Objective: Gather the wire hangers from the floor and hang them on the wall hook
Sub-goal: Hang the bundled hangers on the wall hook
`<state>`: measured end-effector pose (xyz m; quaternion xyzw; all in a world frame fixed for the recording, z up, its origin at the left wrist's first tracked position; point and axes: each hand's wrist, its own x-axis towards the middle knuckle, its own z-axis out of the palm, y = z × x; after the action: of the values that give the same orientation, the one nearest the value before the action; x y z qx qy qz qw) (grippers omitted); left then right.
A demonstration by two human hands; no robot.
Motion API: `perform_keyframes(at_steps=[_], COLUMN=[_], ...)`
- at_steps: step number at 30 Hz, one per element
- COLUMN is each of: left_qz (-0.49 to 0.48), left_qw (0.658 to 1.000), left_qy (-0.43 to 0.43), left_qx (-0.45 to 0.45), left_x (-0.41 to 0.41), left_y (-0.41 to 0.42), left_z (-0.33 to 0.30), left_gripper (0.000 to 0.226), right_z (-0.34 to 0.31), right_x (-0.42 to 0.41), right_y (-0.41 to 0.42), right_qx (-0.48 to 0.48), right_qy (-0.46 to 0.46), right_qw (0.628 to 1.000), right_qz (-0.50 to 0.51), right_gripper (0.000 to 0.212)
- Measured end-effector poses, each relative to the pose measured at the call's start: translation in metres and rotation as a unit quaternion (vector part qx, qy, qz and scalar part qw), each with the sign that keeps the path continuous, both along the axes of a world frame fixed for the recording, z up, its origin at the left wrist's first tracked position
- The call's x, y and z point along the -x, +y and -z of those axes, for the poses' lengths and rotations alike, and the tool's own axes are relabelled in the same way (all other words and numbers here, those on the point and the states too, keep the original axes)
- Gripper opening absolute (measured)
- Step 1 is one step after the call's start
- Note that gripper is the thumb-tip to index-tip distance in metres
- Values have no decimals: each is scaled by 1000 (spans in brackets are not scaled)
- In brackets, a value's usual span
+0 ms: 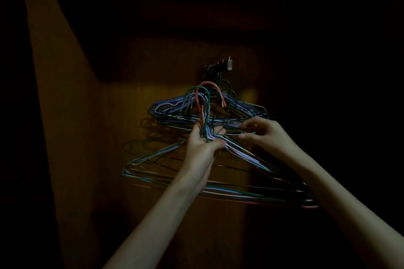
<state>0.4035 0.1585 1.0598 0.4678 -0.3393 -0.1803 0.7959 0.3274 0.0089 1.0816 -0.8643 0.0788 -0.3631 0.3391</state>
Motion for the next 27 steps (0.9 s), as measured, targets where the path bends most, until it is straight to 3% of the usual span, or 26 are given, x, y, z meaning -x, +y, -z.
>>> perform_keyframes(at_steps=[7,17,27], left_qz=[-2,0,-34], left_qw=[1000,999,998], left_qy=[-9,-18,-34], left_qx=[14,37,38], left_x=[-11,-28,-58], left_y=[-20,-33,-41], left_z=[-8,-21,-30], left_gripper=[63,70,72], right_z=[2,-22,-39], right_x=[7,-12,-60], right_y=[-30,-58,-86], right_qx=[42,60,52], right_qy=[-35,-174,-181], right_qw=[997,977,969], right_qz=[54,110,162], right_gripper=[5,7,10])
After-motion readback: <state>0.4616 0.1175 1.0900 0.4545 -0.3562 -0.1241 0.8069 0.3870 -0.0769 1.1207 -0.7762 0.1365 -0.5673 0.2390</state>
